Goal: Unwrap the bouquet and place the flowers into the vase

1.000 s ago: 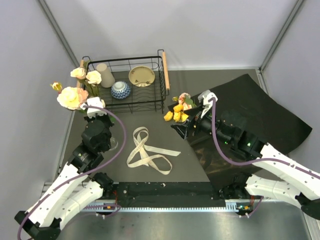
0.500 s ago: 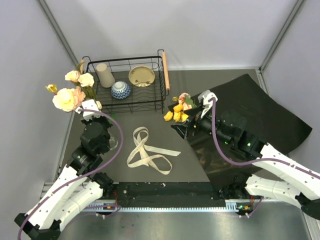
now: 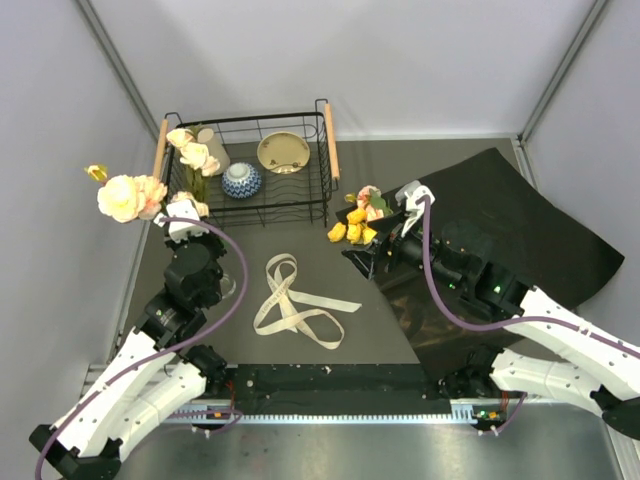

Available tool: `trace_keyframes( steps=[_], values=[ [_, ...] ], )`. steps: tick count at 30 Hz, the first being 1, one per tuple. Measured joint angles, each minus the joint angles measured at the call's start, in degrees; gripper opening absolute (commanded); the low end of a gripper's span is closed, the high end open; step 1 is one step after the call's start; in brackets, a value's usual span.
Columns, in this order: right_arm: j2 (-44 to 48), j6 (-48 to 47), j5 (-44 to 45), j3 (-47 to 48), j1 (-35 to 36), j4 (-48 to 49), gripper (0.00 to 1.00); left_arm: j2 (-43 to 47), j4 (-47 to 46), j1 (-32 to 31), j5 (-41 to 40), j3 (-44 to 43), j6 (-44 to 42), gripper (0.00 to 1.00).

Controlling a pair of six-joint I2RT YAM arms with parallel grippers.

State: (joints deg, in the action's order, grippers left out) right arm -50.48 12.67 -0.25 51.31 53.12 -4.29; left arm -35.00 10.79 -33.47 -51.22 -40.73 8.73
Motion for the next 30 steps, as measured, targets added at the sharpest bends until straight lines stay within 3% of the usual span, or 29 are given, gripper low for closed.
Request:
trace_keyframes(
  steps=[9,10,11,16,19,20,30],
  values=[
    [0.0,0.0,0.0,0.0,0.0,0.0,0.95,0.8,2.3,0.0,1.4,0.0,0.8,0.61],
    [0.0,0.0,0.0,0.0,0.0,0.0,0.95,0.8,2.6,0.0,1.6,0.0,1.0,0.7],
    [0.0,0.0,0.0,0.0,0.0,0.0,0.95,0.8,2.9,0.0,2.1,0.0,1.1,0.73],
    [0.0,0.0,0.0,0.0,0.0,0.0,0.95,1.6,6.1,0.0,4.9,-0.7,2.2,0.79],
    [0.0,0.0,0.0,0.0,0.0,0.0,0.95,3.4,9.7,0.0,8.1,-2.7,2.8,0.89],
    [0.0,0.0,0.0,0.0,0.0,0.0,0.95,4.3,10.7,0.0,9.1,-3.4,3.1,0.97],
    [-0.6,-0.2,0.6,0.0,0.0,0.0,0.95,12.0,20.2,0.0,21.4,-14.6,4.6,0.99]
  ],
)
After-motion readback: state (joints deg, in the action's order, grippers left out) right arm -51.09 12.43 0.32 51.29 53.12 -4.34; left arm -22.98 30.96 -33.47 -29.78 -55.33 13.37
